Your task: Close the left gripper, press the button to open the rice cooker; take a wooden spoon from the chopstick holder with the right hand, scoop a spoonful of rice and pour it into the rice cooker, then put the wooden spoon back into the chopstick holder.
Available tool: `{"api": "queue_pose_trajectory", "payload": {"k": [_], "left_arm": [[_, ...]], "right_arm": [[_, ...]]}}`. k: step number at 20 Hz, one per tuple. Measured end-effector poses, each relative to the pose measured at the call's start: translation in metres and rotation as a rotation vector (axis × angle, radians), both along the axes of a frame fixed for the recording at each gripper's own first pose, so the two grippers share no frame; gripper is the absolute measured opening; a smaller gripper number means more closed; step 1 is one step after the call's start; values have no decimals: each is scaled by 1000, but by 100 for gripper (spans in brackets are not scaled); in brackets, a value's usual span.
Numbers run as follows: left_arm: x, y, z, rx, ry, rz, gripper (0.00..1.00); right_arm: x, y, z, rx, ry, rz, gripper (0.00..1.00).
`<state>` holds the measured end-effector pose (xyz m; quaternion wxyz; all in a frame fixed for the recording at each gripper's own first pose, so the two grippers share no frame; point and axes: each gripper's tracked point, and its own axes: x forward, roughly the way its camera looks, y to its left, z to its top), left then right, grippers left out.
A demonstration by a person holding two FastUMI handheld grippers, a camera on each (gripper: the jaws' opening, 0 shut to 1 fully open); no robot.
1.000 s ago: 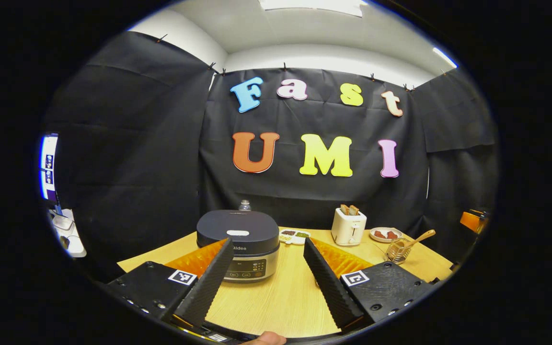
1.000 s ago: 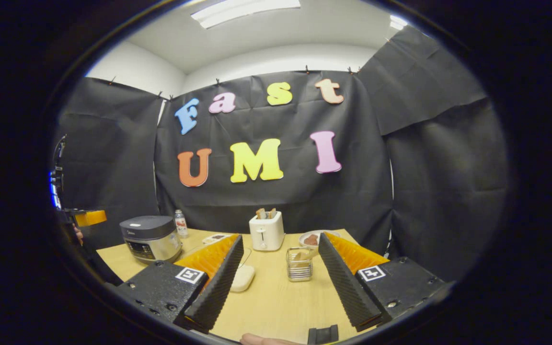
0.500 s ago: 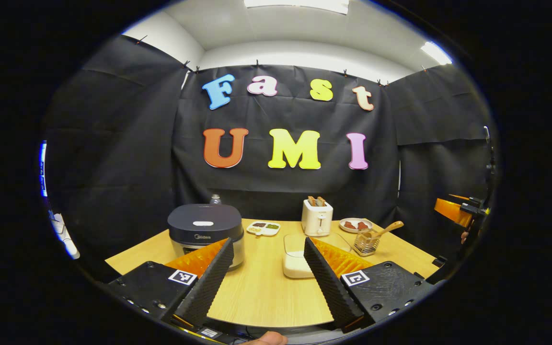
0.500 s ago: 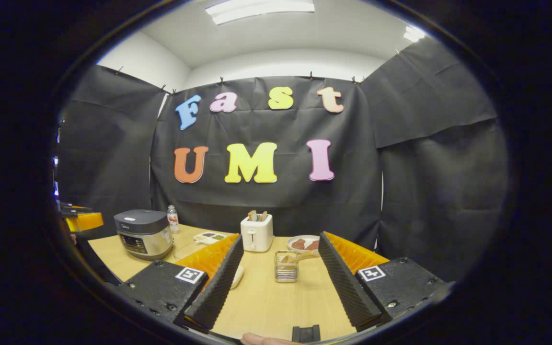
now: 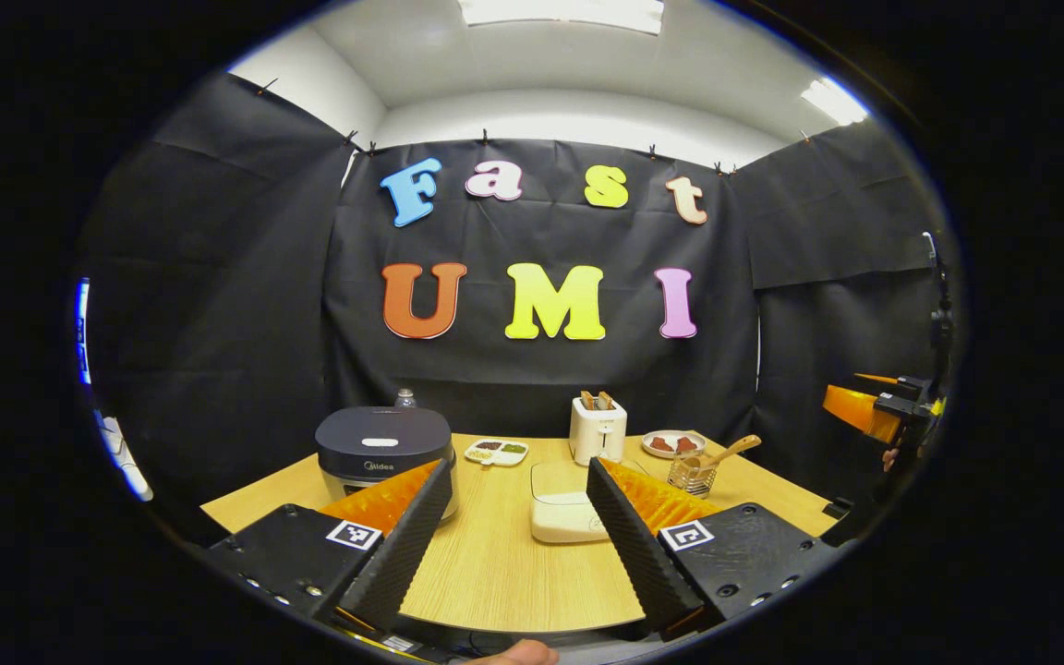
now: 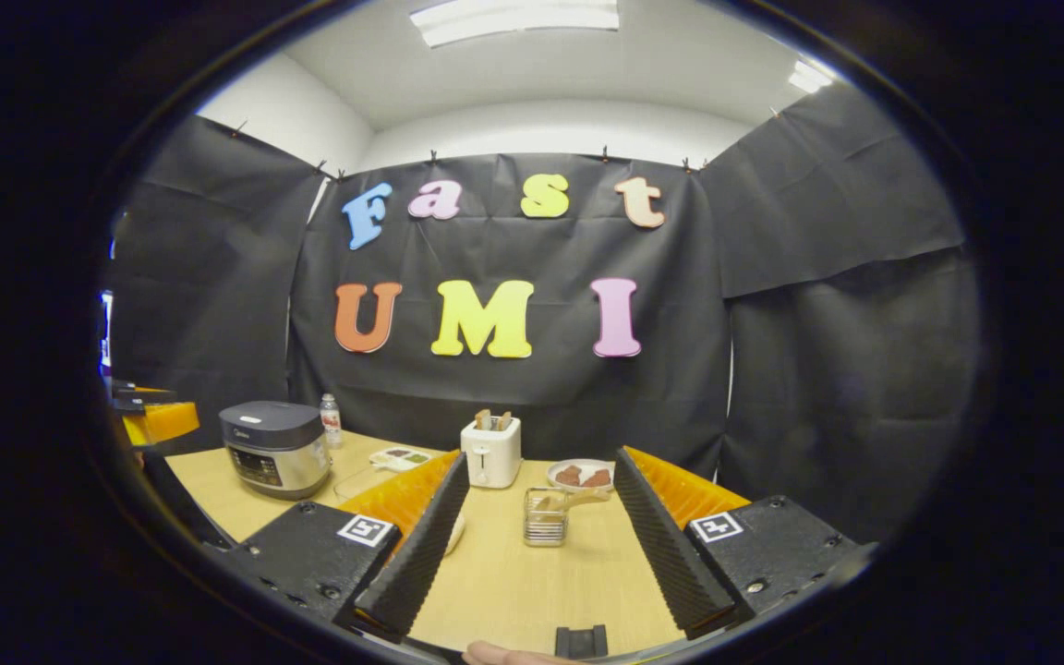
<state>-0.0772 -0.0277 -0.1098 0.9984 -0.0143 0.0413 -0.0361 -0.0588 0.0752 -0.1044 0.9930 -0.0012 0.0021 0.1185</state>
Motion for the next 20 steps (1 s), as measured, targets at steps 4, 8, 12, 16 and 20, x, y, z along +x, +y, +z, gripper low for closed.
{"api": "queue_pose_trajectory", "payload": {"k": [4, 8, 12, 16, 20], "left_arm": [[2, 3, -4, 3, 11, 7, 94], [6, 2, -9, 18, 29, 4, 94], [6, 1, -10, 18, 34, 0, 94], [3, -2, -7, 14, 14, -23, 94], [1, -1, -5, 25, -1, -28, 94]], "right_arm": [[3, 2, -6, 11, 15, 14, 95], [5, -1, -9, 19, 29, 8, 95], [3, 2, -3, 10, 13, 13, 100], [-1, 6, -3, 22, 10, 33, 95], [1, 1, -5, 27, 7, 23, 100]]}}
